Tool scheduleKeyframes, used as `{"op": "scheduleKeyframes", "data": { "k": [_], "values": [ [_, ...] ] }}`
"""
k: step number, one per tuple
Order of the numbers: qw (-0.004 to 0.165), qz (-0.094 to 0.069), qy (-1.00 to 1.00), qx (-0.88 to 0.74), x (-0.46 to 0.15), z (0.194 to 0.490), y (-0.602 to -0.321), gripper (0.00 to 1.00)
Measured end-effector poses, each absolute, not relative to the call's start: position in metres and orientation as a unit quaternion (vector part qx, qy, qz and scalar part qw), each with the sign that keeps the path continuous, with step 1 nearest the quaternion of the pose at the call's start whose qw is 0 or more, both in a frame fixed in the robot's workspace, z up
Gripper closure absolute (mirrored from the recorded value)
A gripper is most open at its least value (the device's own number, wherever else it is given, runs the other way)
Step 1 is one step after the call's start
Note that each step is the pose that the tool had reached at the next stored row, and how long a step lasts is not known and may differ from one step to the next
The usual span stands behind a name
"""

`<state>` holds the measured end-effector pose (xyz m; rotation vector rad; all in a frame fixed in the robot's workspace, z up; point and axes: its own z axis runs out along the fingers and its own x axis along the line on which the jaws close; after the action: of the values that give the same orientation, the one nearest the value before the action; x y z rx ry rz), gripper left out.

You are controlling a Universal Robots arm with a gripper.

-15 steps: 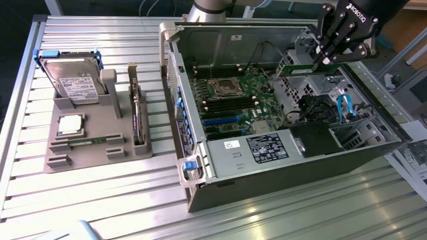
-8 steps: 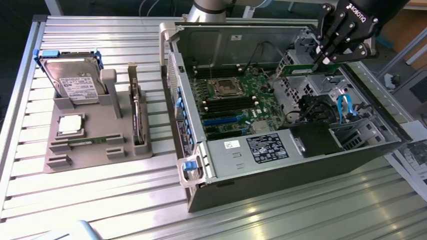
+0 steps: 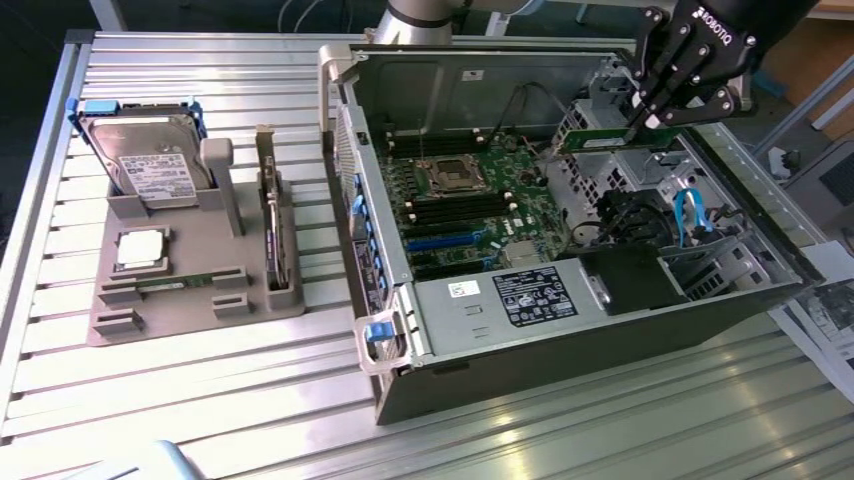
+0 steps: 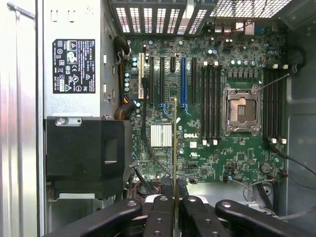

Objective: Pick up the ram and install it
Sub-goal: 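Insert the ram into the slot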

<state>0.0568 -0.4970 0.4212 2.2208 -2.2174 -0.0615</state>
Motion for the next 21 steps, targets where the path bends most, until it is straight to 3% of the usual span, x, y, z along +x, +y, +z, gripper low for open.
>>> {"op": "scheduleKeyframes", "data": {
  "k": [21],
  "values": [
    [-0.006, -0.027, -0.706, 0.708, 0.030, 0.387, -0.442, 0.87]
  ]
}}
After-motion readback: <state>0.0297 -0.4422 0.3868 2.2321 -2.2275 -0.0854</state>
